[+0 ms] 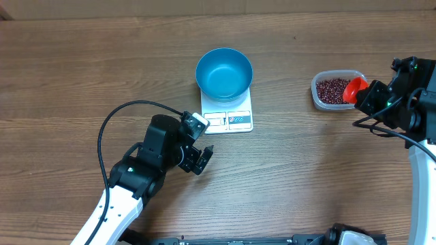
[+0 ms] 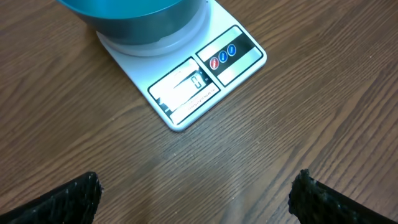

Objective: Scoop item into bowl and weigh 150g on scale

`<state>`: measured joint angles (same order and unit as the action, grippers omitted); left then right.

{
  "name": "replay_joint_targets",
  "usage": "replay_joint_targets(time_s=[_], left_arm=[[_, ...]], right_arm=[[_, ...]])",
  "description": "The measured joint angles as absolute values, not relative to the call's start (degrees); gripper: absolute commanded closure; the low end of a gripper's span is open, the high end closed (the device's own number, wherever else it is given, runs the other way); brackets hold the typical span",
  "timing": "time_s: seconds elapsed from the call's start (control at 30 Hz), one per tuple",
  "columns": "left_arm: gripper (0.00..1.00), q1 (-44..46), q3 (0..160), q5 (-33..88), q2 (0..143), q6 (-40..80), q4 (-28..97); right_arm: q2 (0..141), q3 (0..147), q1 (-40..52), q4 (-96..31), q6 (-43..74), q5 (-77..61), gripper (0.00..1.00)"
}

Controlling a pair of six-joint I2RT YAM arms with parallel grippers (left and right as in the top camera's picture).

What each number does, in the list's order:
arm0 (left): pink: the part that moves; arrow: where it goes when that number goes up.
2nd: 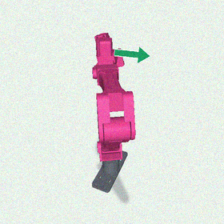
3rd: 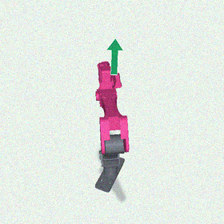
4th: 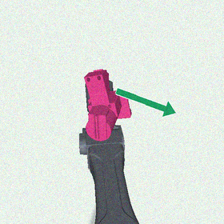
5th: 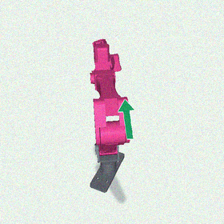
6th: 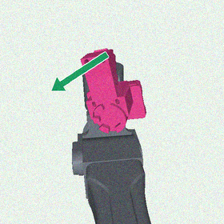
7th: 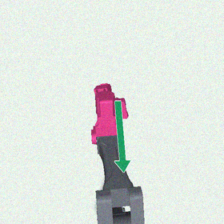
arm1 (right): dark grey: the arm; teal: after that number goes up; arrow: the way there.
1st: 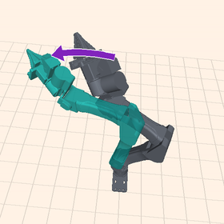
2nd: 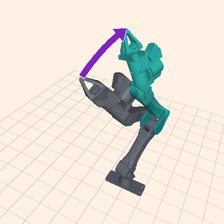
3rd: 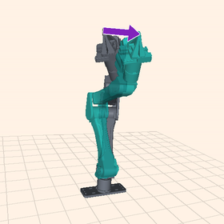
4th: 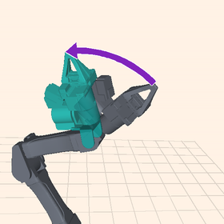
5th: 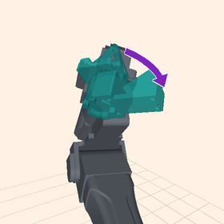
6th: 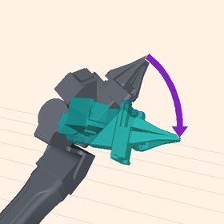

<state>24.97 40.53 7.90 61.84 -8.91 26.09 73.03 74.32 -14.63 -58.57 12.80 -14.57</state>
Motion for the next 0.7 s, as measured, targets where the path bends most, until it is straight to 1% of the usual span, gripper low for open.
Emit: replay_joint_targets(time_s=[0.7], left_arm=[[0.0, 24.97, 40.53, 7.9, 61.84, -7.64, 26.3]], right_arm=[[73.03, 74.32, -14.63, -57.63, 12.62, -14.57, 0.96]])
